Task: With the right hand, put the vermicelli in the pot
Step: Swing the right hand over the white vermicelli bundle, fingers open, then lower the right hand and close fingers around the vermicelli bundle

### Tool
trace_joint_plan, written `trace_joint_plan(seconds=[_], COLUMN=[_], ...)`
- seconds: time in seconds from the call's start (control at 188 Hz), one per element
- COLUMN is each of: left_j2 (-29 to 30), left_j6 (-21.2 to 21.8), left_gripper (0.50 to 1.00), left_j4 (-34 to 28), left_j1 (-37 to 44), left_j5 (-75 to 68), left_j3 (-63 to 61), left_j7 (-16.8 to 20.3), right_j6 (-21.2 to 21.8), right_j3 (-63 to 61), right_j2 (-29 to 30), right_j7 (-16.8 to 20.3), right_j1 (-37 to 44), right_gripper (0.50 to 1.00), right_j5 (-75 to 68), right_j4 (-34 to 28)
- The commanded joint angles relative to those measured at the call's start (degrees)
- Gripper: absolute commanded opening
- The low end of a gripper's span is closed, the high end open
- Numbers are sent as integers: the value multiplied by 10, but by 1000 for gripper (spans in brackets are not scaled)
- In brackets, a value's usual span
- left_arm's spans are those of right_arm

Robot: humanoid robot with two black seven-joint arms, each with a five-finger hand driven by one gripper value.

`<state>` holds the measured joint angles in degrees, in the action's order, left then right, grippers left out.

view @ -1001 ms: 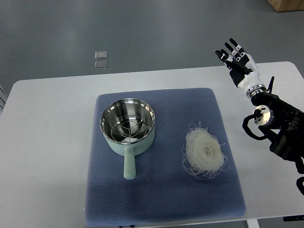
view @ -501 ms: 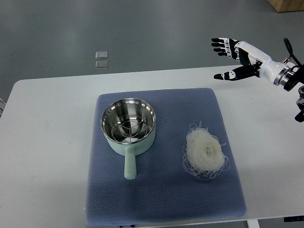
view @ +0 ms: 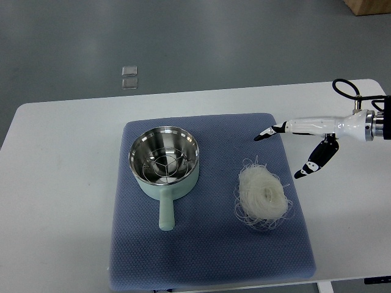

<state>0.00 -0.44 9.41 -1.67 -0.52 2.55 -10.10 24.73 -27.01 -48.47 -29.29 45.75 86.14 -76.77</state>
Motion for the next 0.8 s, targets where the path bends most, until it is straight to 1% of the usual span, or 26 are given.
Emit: trace_joint_plan(seconds=[0.0, 0.383, 0.495, 0.644, 0.794], left_j2=[0, 0, 0, 0, 0], left_j6=[0, 0, 0, 0, 0], left_gripper=[1000, 1000, 1000, 1000, 1000], left_j4=[0, 0, 0, 0, 0], left_j1=[0, 0, 0, 0, 0], left_j5=[0, 0, 0, 0, 0], left_j3=[0, 0, 0, 0, 0], left_j7=[0, 0, 0, 0, 0], right_j6=[0, -12, -13, -17, -28], right_j3=[7, 21, 21, 21, 21], right_j2=[4, 72, 95, 101, 108], right_j7=[1, 10, 10, 12, 26], right_j1=[0, -30, -41, -46, -50], right_gripper=[924, 924, 924, 921, 917], right_j5=[27, 101, 130, 135, 141], right_j4=[-8, -7, 2, 7, 21])
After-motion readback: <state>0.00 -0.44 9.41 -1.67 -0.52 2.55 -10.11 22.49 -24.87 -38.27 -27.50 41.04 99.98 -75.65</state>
